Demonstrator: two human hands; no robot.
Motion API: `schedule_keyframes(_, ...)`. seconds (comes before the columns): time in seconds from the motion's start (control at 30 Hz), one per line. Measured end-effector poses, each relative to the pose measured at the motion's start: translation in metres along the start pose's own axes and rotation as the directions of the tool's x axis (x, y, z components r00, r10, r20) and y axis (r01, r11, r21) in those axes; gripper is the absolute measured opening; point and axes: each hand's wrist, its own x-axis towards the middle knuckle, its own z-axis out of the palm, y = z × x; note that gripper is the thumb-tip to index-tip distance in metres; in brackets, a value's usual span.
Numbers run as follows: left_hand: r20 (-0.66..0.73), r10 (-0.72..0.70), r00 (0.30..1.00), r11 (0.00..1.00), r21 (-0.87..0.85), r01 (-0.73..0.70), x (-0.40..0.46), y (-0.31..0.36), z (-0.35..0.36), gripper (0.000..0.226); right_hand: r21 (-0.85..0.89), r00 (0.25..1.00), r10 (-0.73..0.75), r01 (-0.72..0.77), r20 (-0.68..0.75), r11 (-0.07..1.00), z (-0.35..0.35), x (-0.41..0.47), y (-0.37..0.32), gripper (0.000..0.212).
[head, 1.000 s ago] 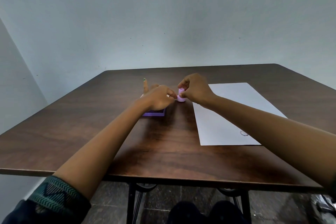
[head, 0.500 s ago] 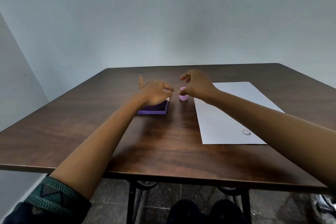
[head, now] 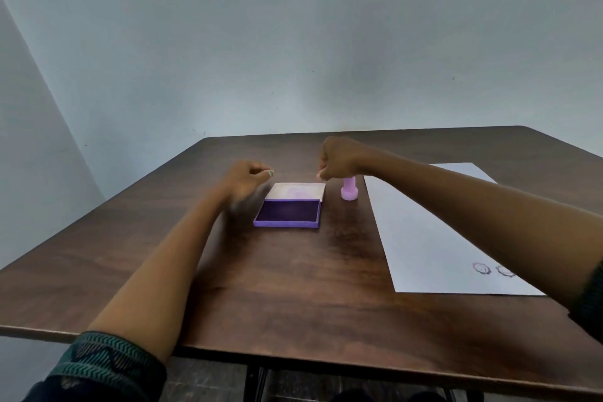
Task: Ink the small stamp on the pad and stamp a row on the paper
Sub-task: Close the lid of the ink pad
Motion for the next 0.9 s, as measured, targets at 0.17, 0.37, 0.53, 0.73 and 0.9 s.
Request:
schedule_keyframes(0.17,-0.072,-0.046,0.996,0.984,0.166,0.057,0.005,-0.007,0.013,0.025,-0.121,1.0,0.009,-0.005,0.027,0.993,0.007,0.015,-0.001,0.026)
schedule_keyframes(0.37,-0.135,-0.074,0.988,0.982,0.164,0.096,0.005,-0.004,0.016,0.018,-0.139,0.999,-0.025,0.03,0.036,0.99,0.014,0.027,-0.001,0.026)
schedule_keyframes(0.53,-0.156,-0.088,0.984,0.984,0.143,0.11,0.005,-0.002,0.016,0.012,-0.19,0.998,-0.053,0.057,0.024,0.98,0.018,0.028,-0.001,0.008)
schedule_keyframes(0.73,-0.226,-0.076,0.971,0.976,0.183,0.119,0.004,-0.001,0.016,0.012,-0.206,0.995,-0.084,0.072,-0.052,0.976,0.02,0.027,0.001,0.015)
schedule_keyframes(0.9,-0.211,-0.05,0.976,0.98,0.176,0.089,-0.001,0.0,0.005,0.014,-0.206,0.981,-0.131,0.1,-0.143,0.974,0.018,0.023,0.003,0.015)
